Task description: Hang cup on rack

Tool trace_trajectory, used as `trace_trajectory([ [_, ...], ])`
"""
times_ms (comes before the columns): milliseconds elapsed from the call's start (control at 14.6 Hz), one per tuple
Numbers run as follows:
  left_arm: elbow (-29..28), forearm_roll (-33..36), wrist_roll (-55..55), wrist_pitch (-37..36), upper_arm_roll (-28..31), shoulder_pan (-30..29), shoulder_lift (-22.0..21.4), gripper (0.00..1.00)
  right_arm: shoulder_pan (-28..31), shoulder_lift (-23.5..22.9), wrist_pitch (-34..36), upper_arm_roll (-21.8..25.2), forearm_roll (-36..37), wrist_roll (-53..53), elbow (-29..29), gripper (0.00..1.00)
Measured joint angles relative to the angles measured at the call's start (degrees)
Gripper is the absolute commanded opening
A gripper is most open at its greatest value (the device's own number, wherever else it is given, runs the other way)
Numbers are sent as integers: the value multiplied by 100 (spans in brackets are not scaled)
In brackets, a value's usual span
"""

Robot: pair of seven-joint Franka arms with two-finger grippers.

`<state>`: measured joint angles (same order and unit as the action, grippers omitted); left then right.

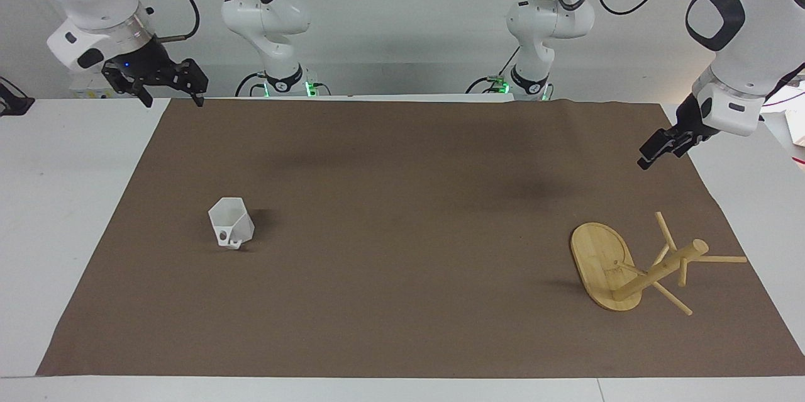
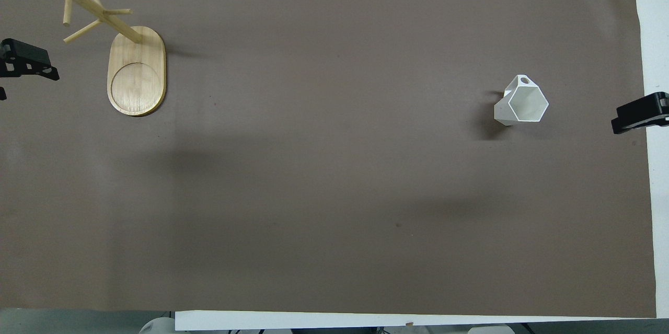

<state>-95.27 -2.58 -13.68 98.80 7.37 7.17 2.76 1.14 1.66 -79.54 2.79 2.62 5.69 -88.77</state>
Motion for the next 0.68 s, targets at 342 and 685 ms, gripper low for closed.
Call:
trace_trajectory([
  [342,0,0,0,0,0,0,0,100,0,-1,-2,-3,0,0,0,100],
  [685,0,0,0,0,0,0,0,100,-4,-1,57,-11,0,52,-22,100],
])
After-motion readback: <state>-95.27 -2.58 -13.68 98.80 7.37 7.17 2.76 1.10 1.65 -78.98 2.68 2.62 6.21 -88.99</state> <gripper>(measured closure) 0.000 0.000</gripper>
